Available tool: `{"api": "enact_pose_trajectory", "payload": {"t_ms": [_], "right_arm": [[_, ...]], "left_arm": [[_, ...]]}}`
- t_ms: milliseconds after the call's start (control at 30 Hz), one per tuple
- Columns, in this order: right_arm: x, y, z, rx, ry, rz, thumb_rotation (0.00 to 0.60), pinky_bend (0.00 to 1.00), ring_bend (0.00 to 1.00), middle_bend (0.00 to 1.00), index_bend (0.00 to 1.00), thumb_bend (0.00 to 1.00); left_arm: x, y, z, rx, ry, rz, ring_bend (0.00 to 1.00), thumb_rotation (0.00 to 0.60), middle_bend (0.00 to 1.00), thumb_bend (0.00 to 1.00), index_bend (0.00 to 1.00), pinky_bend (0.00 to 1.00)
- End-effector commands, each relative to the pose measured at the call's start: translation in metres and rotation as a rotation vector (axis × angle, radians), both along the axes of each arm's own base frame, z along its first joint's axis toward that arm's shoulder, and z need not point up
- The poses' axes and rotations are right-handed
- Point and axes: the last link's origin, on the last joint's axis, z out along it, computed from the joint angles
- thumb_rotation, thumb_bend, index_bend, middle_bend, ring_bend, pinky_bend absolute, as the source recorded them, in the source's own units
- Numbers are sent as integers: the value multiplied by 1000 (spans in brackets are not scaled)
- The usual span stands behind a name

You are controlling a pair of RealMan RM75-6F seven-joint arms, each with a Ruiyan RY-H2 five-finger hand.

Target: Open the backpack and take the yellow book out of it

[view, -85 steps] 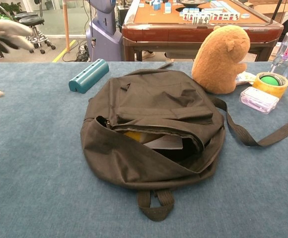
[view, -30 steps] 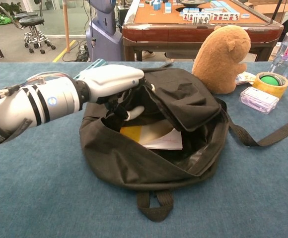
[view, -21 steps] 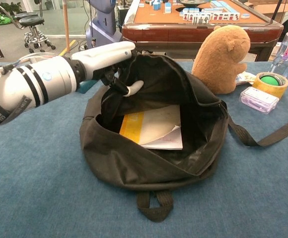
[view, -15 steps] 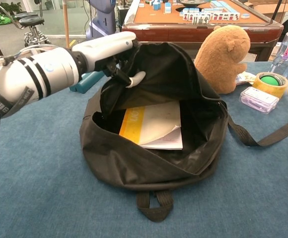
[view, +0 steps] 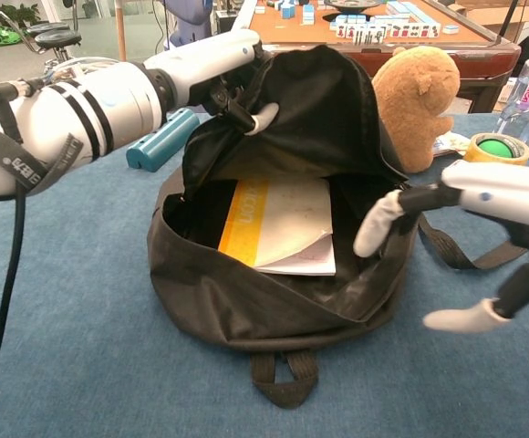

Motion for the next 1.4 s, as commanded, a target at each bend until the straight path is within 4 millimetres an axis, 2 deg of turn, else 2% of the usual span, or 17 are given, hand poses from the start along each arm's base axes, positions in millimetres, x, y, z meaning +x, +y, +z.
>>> {"api": "enact_pose_trajectory", "payload": {"t_ms": [33, 600, 800, 1033, 1133, 1400], "right_arm": [[9, -13, -13, 0, -17, -2, 600, 262, 256, 332, 312, 218], [36, -53, -54, -101, 5, -24, 600, 262, 256, 343, 312, 227], [43, -61, -71, -89, 41, -32, 600, 262, 256, 343, 312, 227], [52, -67, -86, -129, 96, 0, 600, 269, 256, 343, 312, 223], [51, -67, -92, -154, 109, 12, 600, 270, 256, 343, 312, 210], [32, -67, -108, -158, 102, -14, 600, 270, 256, 347, 312, 122]], "left_arm": [[0, 0, 1, 2, 1, 5, 620, 600, 695, 572, 623, 559], [-2, 5, 2, 17, 4, 32, 619, 600, 695, 570, 622, 540], [-8, 8, 0, 26, 12, 44, 619, 600, 695, 570, 622, 538], [-16, 21, 7, 66, -10, 80, 619, 600, 695, 568, 623, 538], [-20, 24, 10, 94, -8, 77, 619, 600, 695, 568, 623, 538], [-31, 28, 11, 111, 14, 93, 619, 600, 695, 568, 623, 537]]}}
